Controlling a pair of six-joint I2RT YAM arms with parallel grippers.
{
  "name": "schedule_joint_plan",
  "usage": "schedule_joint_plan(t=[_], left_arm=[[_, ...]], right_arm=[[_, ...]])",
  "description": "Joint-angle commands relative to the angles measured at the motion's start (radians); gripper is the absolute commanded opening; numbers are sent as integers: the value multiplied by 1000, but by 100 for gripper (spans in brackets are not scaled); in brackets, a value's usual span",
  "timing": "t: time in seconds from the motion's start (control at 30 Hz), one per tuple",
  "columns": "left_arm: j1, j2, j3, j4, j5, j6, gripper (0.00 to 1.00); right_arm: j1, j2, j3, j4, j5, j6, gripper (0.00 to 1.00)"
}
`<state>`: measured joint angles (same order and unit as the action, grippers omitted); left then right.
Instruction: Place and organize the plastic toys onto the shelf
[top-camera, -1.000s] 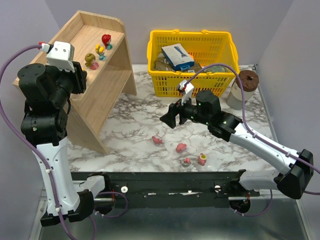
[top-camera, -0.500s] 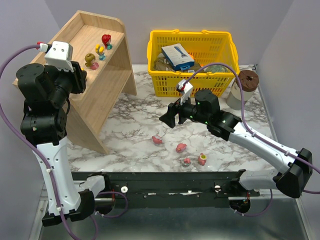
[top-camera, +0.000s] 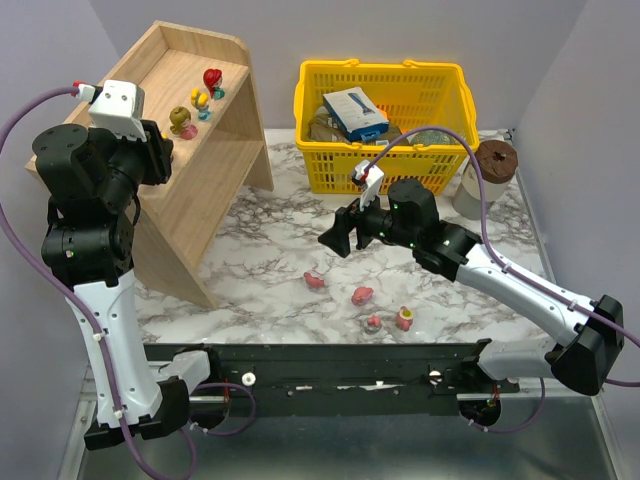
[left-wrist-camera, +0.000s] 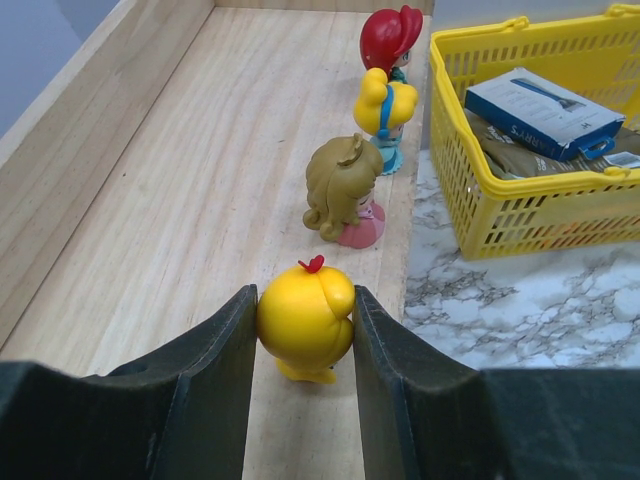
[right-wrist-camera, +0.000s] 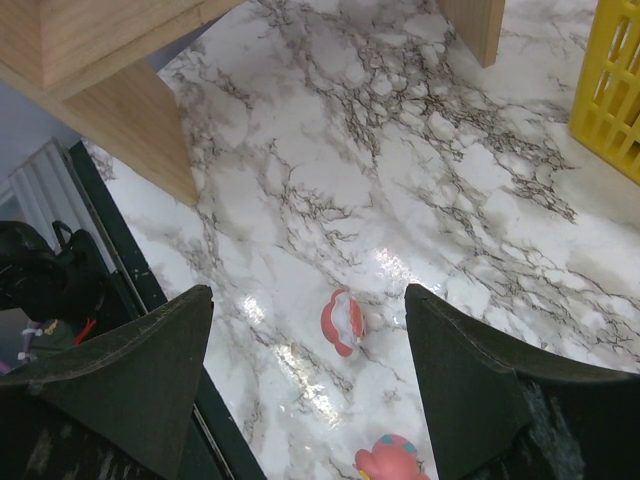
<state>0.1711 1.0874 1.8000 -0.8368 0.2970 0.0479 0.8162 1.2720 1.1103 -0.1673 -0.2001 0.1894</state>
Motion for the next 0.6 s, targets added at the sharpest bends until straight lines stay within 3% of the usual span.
schedule_joint_plan(t=[0.0, 0.57], left_arm=[[8, -7, 9, 8, 25, 0, 47], [8, -12, 22, 11, 8, -6, 70]], right_arm=[[-5, 10, 37, -11, -13, -11, 85], [-3, 12, 45, -11, -25, -1, 85]])
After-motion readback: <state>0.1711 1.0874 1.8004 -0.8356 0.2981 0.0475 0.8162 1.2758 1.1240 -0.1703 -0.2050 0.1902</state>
